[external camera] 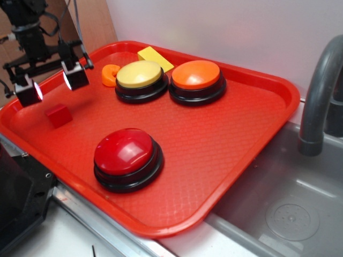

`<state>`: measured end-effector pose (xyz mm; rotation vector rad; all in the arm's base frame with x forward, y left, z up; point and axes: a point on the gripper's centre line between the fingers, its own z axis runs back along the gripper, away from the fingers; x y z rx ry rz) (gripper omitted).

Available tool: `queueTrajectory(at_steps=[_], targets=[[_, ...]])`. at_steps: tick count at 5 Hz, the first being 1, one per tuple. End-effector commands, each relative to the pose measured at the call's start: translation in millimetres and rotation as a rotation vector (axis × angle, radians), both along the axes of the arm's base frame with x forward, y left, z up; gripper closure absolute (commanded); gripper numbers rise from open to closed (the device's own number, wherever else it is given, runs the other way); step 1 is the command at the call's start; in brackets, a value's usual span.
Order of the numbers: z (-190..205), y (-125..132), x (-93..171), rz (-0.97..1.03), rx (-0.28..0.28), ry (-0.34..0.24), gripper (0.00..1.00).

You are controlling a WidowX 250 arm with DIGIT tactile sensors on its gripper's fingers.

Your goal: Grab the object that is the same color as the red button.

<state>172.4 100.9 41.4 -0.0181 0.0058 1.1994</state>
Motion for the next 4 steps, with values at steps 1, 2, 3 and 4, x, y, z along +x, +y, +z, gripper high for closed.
queueTrajectory(at_steps=[1,2,3,4], targets=[[-15.3,-8.4,-25.1,-0.046,-0.006,0.003,0.00],[-16.7,-12.3,-31.1,-0.056,-0.002,0.005,0.00],[-22.0,-12.8,-31.4,-0.072,0.006,0.013,0.65],[-17.0,-10.2,-25.6,-0.113,0.025,0.007,1.00]])
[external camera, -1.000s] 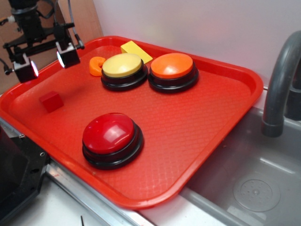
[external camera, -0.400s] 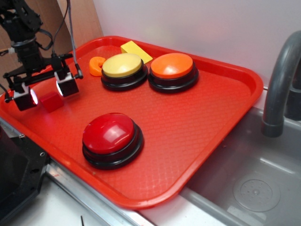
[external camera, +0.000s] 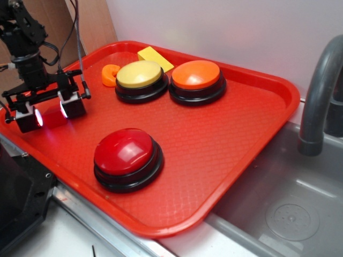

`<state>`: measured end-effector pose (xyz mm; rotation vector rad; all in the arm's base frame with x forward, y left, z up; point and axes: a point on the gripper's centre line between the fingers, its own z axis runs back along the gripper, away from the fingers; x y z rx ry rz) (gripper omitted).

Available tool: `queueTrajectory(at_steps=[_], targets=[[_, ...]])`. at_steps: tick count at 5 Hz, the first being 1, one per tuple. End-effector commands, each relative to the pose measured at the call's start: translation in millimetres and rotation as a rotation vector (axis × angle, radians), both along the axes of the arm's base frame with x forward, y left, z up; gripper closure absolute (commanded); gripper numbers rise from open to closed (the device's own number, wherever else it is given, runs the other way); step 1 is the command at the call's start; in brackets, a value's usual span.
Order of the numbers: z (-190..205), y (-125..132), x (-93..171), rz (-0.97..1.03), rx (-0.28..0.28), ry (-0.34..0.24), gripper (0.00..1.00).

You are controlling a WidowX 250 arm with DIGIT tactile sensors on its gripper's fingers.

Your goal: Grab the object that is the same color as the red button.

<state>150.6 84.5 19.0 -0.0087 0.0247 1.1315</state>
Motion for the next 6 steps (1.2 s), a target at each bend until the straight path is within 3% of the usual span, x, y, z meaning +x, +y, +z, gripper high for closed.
queueTrajectory(at_steps=[1,2,3,5,6], targets=[[36,1,9,-0.172,0.020,-0.076,1.00],[87,-13,17,-0.353,0.020,-0.169,1.00],[136,-35,13,-0.546,0.098,-0.184,1.00],[175,-49,-9,-0.809,0.197,-0.205,1.00],[174,-46,-9,-0.830,0.157,-0.185,1.00]])
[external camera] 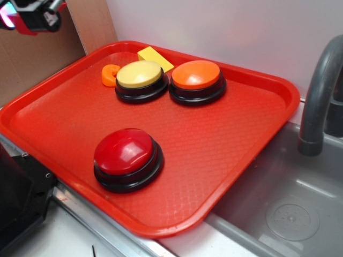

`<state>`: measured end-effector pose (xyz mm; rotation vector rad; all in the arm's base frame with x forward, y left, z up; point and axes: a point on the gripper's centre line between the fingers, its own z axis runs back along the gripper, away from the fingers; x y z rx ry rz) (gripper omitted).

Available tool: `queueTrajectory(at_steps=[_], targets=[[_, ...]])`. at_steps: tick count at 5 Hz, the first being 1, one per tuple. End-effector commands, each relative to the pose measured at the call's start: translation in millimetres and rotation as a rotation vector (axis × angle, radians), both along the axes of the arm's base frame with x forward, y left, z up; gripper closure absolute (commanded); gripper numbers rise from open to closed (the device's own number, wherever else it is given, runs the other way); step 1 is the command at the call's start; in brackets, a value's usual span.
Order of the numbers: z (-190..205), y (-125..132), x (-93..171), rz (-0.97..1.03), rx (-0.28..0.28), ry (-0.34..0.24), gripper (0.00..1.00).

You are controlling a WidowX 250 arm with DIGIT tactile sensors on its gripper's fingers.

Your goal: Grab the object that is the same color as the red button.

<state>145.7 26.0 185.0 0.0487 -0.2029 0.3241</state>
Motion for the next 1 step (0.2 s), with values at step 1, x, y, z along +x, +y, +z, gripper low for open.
queueTrajectory(at_steps=[1], targets=[[2.0,16.6,-0.6,-0.011,0.004,0.014,1.00]])
